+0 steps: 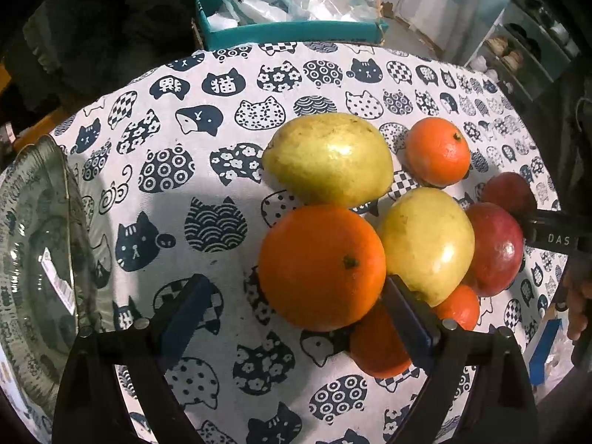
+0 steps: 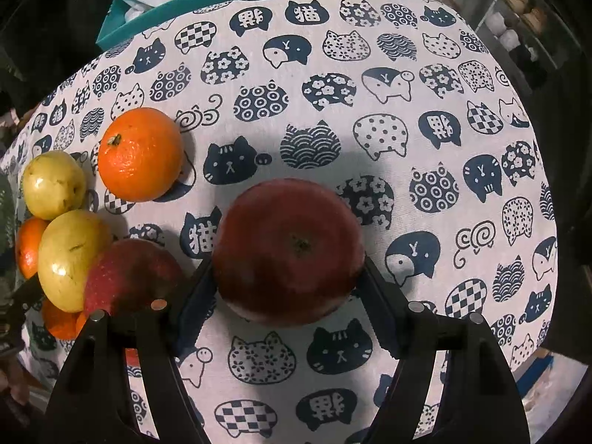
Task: Organize fruits
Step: 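Close the left tool on the large orange while the right tool grasps the red apple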
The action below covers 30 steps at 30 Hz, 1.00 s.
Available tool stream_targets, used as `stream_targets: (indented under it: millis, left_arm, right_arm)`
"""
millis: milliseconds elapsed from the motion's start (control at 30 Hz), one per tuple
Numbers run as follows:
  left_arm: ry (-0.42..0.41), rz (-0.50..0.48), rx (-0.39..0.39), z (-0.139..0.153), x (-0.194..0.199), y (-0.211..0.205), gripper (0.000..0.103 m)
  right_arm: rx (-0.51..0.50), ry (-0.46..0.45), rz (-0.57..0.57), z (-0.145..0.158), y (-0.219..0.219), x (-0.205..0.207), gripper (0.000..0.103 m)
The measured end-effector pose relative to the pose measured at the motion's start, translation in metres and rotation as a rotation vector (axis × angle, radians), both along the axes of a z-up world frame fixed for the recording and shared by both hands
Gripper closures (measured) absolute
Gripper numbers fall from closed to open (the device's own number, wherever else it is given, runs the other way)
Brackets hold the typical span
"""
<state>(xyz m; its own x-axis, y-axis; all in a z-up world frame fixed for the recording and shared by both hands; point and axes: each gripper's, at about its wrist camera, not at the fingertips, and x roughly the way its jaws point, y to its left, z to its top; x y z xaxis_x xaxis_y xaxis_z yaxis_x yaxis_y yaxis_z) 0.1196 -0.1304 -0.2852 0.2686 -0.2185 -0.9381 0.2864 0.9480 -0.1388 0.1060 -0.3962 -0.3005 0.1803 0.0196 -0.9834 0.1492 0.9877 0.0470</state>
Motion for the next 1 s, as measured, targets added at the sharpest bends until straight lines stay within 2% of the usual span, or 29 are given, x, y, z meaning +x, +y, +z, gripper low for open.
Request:
stream_targets:
  millis: [100,167,233,567,833,1000]
  left_arm:
    - [0.005,0.004,-0.028,-0.001,0.001,0.003,0.009]
    - [0.002,-0.006,-0.053,0.000,0.001,0.004,0.017]
    - [0.004,-0.022,-0.092,0.003,0.000,0.004,0.036]
    - [-0.051,-0.039,-0.012,0.009,-0.010,-0.007,0.038]
    - [-0.103,-0.003,0.004,0.023,-0.017,0.000,0.038]
    - [-0.147,0.021,0.001,0.037,-0.019,0.006,0.038]
  right_arm:
    - [-0.010,-0.006,0.014,-0.001,0.001,0.002,0.028]
    - [-0.020,-0.011,0.025,-0.001,0.002,0.004,0.029]
    - [-0.018,-0.020,0.031,-0.001,0.005,0.004,0.029]
    - [-0.042,-0.059,0.063,0.011,0.014,-0.004,0.029]
    - [-0.074,-0.129,0.076,0.036,0.033,-0.010,0.030]
    - [-0.099,-0.189,0.085,0.059,0.041,-0.015,0.037]
